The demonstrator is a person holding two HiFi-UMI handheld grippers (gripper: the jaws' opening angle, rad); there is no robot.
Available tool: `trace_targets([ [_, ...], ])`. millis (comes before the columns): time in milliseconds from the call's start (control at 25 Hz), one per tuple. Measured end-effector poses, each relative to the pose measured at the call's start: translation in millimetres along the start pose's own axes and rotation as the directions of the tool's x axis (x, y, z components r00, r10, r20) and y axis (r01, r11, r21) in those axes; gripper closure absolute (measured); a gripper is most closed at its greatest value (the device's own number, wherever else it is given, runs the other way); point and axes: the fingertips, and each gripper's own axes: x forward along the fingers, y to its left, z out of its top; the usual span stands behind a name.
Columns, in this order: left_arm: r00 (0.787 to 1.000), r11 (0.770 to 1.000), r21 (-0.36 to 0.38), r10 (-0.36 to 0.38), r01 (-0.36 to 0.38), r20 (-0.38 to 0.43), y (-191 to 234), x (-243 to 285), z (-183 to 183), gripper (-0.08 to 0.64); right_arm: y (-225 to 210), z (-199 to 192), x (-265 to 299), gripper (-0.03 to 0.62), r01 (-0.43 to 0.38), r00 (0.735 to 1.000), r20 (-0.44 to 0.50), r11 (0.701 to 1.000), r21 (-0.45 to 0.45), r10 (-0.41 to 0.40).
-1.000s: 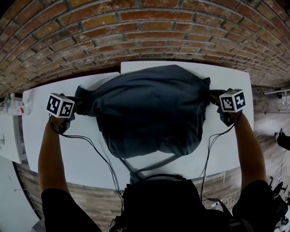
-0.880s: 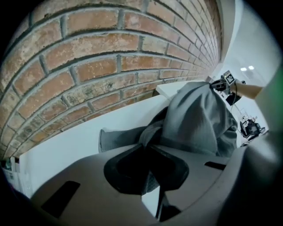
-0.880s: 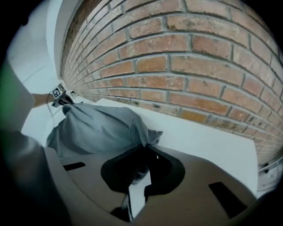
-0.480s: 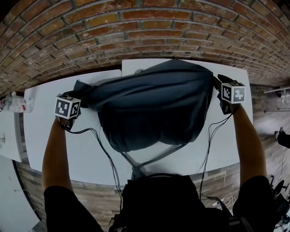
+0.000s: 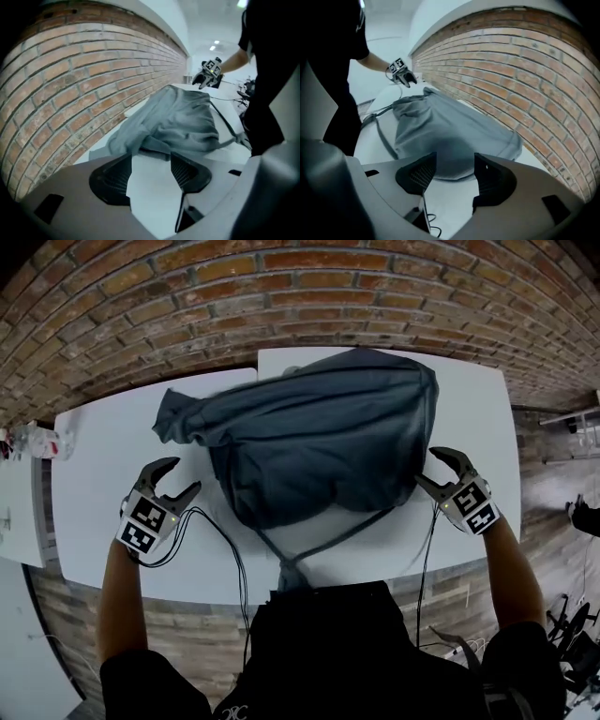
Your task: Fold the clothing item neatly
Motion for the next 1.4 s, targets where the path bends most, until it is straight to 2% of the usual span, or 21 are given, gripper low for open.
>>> trace_targets([
  [80, 0.998, 0.997, 0.036, -0.069, 0.069, 0.008, -41, 0, 1, 0.32, 34, -2, -5, 0.351, -0.054, 0.998, -0.024, 0.995, -0.086, 0.053],
  [160, 0.991, 0.987, 0.092, -0.133, 0.131, 0.009, -80, 2, 1, 0.309, 65, -11, -7, 0.306, -0.118, 0.992, -0.073, 0.975, -0.19, 0.105],
  [240, 0.987, 0.964, 0.211, -0.157, 0.16, -0.033, -110, 8, -7, 0.308, 88, -27, -5, 0.288, -0.171, 0.98, -0.149, 0.938, -0.3, 0.132],
  [320, 0.987, 0.926, 0.344, -0.139, 0.157, -0.076, -129, 16, -16, 0.304, 99, -42, 1, 0.267, -0.195, 0.971, -0.206, 0.908, -0.37, 0.125],
  [400, 0.99, 0.891, 0.432, -0.122, 0.143, -0.075, -139, 23, -14, 0.296, 104, -46, 8, 0.264, -0.196, 0.968, -0.222, 0.904, -0.38, 0.116],
  [520, 0.991, 0.846, 0.516, -0.125, 0.136, -0.057, -151, 34, -1, 0.295, 108, -46, 19, 0.264, -0.178, 0.97, -0.226, 0.902, -0.392, 0.093],
  [640, 0.989, 0.798, 0.584, -0.131, 0.149, -0.073, -162, 48, 5, 0.295, 103, -38, 31, 0.265, -0.11, 0.981, -0.191, 0.904, -0.414, 0.032],
  [720, 0.987, 0.782, 0.602, -0.133, 0.162, -0.093, -166, 58, 6, 0.295, 100, -31, 37, 0.267, -0.059, 0.988, -0.155, 0.9, -0.432, -0.009],
  [800, 0.983, 0.786, 0.591, -0.135, 0.182, -0.122, -167, 64, 5, 0.296, 98, -27, 40, 0.268, -0.038, 0.99, -0.136, 0.894, -0.447, -0.026],
  [880, 0.982, 0.814, 0.55, -0.131, 0.186, -0.137, -163, 66, 2, 0.32, 93, -20, 40, 0.276, 0.017, 0.993, -0.094, 0.887, -0.461, -0.068],
  [920, 0.984, 0.832, 0.528, -0.12, 0.173, -0.133, -160, 66, 2, 0.398, 88, -14, 37, 0.322, 0.064, 0.993, -0.056, 0.88, -0.47, -0.103],
  [960, 0.986, 0.848, 0.506, -0.109, 0.158, -0.125, -157, 65, 3, 0.49, 85, -8, 34, 0.331, 0.11, 0.991, -0.017, 0.871, -0.479, -0.134],
  [1040, 0.989, 0.877, 0.46, -0.108, 0.143, -0.101, -154, 62, 7, 0.501, 81, 0, 29, 0.331, 0.173, 0.983, 0.042, 0.841, -0.513, -0.177],
  [1120, 0.989, 0.904, 0.402, -0.126, 0.144, -0.072, -153, 58, 11, 0.506, 83, 1, 31, 0.331, 0.186, 0.981, 0.056, 0.812, -0.553, -0.186],
  [1160, 0.989, 0.914, 0.376, -0.135, 0.149, -0.063, -152, 55, 12, 0.507, 85, 0, 34, 0.331, 0.176, 0.983, 0.049, 0.808, -0.562, -0.179],
  [1200, 0.988, 0.922, 0.357, -0.142, 0.153, -0.056, -152, 53, 12, 0.508, 87, -1, 37, 0.332, 0.162, 0.985, 0.037, 0.808, -0.566, -0.171],
  [1240, 0.988, 0.927, 0.342, -0.147, 0.155, -0.051, -152, 51, 13, 0.508, 88, -2, 39, 0.363, 0.148, 0.986, 0.022, 0.811, -0.565, -0.165],
  [1280, 0.988, 0.931, 0.331, -0.15, 0.156, -0.045, -152, 48, 13, 0.508, 90, -3, 40, 0.448, 0.135, 0.987, 0.006, 0.819, -0.558, -0.159],
  [1320, 0.988, 0.934, 0.321, -0.153, 0.157, -0.038, -152, 46, 13, 0.508, 91, -4, 40, 0.483, 0.118, 0.989, -0.013, 0.835, -0.538, -0.148],
  [1400, 0.987, 0.94, 0.302, -0.157, 0.157, -0.026, -151, 39, 13, 0.509, 93, -9, 37, 0.504, 0.067, 0.994, -0.052, 0.894, -0.444, -0.1],
])
